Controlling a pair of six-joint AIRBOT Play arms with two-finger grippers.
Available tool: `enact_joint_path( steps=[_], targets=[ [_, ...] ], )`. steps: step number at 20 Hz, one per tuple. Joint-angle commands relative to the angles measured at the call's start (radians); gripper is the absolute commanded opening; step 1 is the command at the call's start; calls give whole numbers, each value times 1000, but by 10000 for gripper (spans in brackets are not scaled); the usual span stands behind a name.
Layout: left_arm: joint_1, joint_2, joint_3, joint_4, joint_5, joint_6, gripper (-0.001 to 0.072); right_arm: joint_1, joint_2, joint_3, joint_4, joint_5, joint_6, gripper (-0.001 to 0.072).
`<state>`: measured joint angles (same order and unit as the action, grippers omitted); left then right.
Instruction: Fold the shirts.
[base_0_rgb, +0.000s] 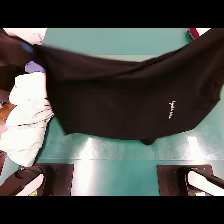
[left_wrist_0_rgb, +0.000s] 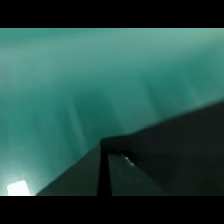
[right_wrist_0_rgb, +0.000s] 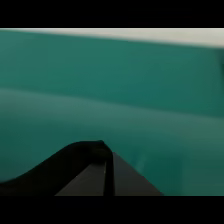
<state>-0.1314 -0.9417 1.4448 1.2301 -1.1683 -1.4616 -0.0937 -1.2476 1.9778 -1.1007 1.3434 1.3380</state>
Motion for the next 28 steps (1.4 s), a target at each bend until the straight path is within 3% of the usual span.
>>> enact_joint_path(
  steps=[1, 4, 8, 9, 10, 11, 12, 13, 17, 21, 24, 28],
  targets=[
    [0, -153, -206, -3, 158, 51, 28, 44, -222, -1, -2, 64, 7, 13],
    [0, -336, -211, -3, 314, 56, 27, 68, -399, -1, -1, 26, 8, 13],
    [0, -468, -210, -2, 401, 45, 30, 65, -532, -1, 0, -32, 49, 15],
    [0, -472, -209, -2, 403, 40, 180, 55, -545, -1, 2, -33, 53, 17],
    [2, -472, -202, 0, 398, 20, 478, 45, -550, -1, 9, -31, 61, 29],
    [9, -472, -182, 2, 375, 8, 601, 37, -550, -1, 10, -26, 71, 143],
    [26, -471, -147, 4, 332, -6, 599, 25, -546, -1, 10, -12, 71, 263],
    [50, -466, -106, 4, 276, -5, 600, 9, -534, -1, 10, 25, 71, 277],
    [191, -358, -49, 5, 62, 12, 599, -67, -453, -29, 8, 260, 67, 265],
    [246, -246, -253, 3, -135, 40, 599, -105, -261, -270, 7, 260, 66, 265],
    [246, -226, -490, -91, -131, 86, 599, -118, -127, -481, 6, 249, 66, 265],
    [246, -226, -702, -245, -23, 180, 599, -121, -9, -685, 7, 237, 49, 265]
  ],
)
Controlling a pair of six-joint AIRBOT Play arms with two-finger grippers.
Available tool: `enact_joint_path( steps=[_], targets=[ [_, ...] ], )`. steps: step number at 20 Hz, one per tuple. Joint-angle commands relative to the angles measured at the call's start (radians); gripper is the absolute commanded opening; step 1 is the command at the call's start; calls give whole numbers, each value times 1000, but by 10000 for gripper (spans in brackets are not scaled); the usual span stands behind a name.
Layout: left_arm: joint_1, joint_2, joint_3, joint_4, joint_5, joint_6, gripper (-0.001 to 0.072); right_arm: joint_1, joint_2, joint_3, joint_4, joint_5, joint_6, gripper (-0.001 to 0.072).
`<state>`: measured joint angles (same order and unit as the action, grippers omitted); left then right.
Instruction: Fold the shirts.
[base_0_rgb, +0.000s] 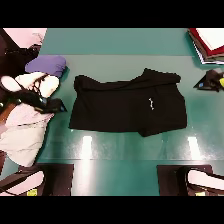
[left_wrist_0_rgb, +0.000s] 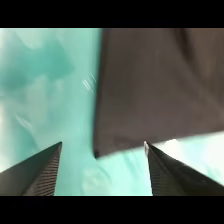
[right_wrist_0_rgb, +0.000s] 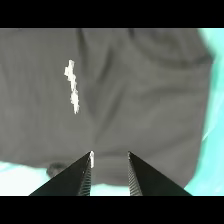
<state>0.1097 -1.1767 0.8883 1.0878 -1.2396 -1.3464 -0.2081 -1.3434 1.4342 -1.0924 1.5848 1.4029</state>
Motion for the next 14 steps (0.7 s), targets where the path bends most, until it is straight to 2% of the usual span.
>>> enact_joint_path(
  steps=[1, 6, 10, 11, 12, 13, 14],
  targets=[
    [5, 9, -176, -106, 68, 73, 599, -6, 110, -175, 0, -14, -16, 265],
    [-50, 7, -243, -121, 137, 93, 598, -6, 185, -264, -1, -31, -16, 264],
    [-113, 7, -246, -122, 217, 60, 589, -7, 222, -279, -4, -35, -16, 265],
    [-117, 7, -246, -125, 235, 48, 536, -11, 224, -279, -3, -31, -16, 265],
    [-117, 7, -245, -127, 246, 33, 284, -22, 221, -279, -6, -13, -17, 265],
    [-117, 7, -238, -126, 261, 33, 85, -39, 218, -282, -11, 4, -17, 265],
    [-117, 8, -223, -126, 261, 33, 28, -66, 217, -292, -11, 16, -26, 265]
  ],
)
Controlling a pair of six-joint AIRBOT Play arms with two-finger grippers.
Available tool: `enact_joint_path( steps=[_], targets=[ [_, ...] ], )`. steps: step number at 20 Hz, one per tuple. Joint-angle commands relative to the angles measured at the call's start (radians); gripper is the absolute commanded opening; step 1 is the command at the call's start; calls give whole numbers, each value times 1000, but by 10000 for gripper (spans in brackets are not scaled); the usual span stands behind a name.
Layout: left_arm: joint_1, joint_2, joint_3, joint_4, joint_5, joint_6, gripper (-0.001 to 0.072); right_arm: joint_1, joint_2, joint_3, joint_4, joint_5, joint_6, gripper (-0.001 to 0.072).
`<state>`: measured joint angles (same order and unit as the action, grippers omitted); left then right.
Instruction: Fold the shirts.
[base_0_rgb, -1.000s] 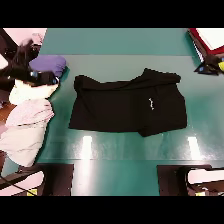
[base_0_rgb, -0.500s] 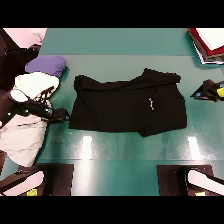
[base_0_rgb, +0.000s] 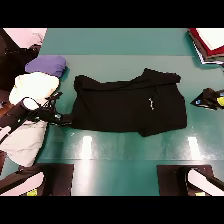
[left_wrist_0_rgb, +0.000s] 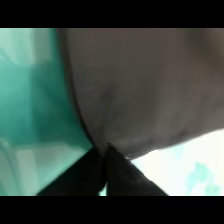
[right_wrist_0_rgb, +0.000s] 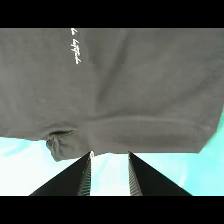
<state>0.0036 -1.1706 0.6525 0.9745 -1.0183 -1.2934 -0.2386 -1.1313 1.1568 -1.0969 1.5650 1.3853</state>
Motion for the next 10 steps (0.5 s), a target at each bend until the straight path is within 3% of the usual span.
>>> enact_joint_path(
  steps=[1, 3, 4, 5, 6, 8, 10],
  targets=[
    [-11, 4, 36, -13, 32, -19, 27, -71, 11, -38, -6, 33, -18, 265],
    [-11, 4, 93, -13, -2, -15, 27, -162, 28, -117, -6, -6, -46, 280],
    [-11, 4, 119, -13, -11, -15, 27, -209, 27, -163, -6, -32, -71, 449],
    [-11, 4, 144, -13, -17, -15, 27, -260, 15, -215, -4, -63, -72, 542],
    [-11, 4, 164, -13, -18, -16, 27, -299, -10, -254, 2, -90, -80, 534],
    [-11, 4, 185, -13, -14, -16, 27, -351, -76, -319, 6, -146, -109, 448],
    [-11, 4, 187, -13, -10, -16, 27, -357, -150, -343, 35, -175, -134, 440]
  ],
)
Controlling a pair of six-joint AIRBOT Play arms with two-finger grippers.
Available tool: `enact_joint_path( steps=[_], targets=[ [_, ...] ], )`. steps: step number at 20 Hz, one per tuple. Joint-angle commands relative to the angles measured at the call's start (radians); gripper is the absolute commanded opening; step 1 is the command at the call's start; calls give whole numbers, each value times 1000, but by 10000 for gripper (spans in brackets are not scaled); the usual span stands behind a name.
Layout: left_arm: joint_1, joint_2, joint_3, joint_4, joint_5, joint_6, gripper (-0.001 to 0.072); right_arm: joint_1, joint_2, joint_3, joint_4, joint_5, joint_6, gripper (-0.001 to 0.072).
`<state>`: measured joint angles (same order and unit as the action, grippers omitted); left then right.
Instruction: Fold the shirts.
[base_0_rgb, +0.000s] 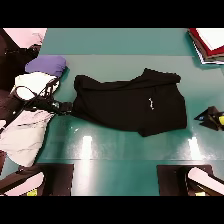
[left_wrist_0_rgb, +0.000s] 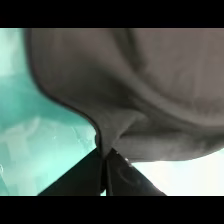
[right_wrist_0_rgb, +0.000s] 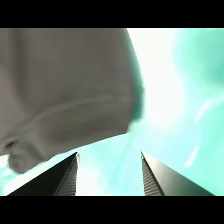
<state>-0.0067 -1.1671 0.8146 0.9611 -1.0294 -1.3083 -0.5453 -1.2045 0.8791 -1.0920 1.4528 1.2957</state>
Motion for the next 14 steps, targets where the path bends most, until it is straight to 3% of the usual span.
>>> enact_joint_path(
  steps=[1, 6, 7, 10, 12, 14],
  targets=[
    [-1, 0, 25, 0, 2, -1, 27, -39, -112, -68, 68, -70, -67, 440],
    [-1, 0, 25, 0, 16, -1, 28, 95, -211, -68, 98, -123, -74, 438],
    [-1, 1, 25, 0, 14, -1, 28, 115, -216, -68, 93, -124, -74, 379],
    [-1, 1, 25, 1, 4, -1, 27, 132, -192, -65, 95, -129, -74, 89],
    [2, 2, 64, 29, -18, -4, 27, 132, -134, -43, 96, -117, -74, 20],
    [10, 11, 177, 48, -57, -14, 27, 132, -51, 40, 106, -85, -57, 16]
  ],
)
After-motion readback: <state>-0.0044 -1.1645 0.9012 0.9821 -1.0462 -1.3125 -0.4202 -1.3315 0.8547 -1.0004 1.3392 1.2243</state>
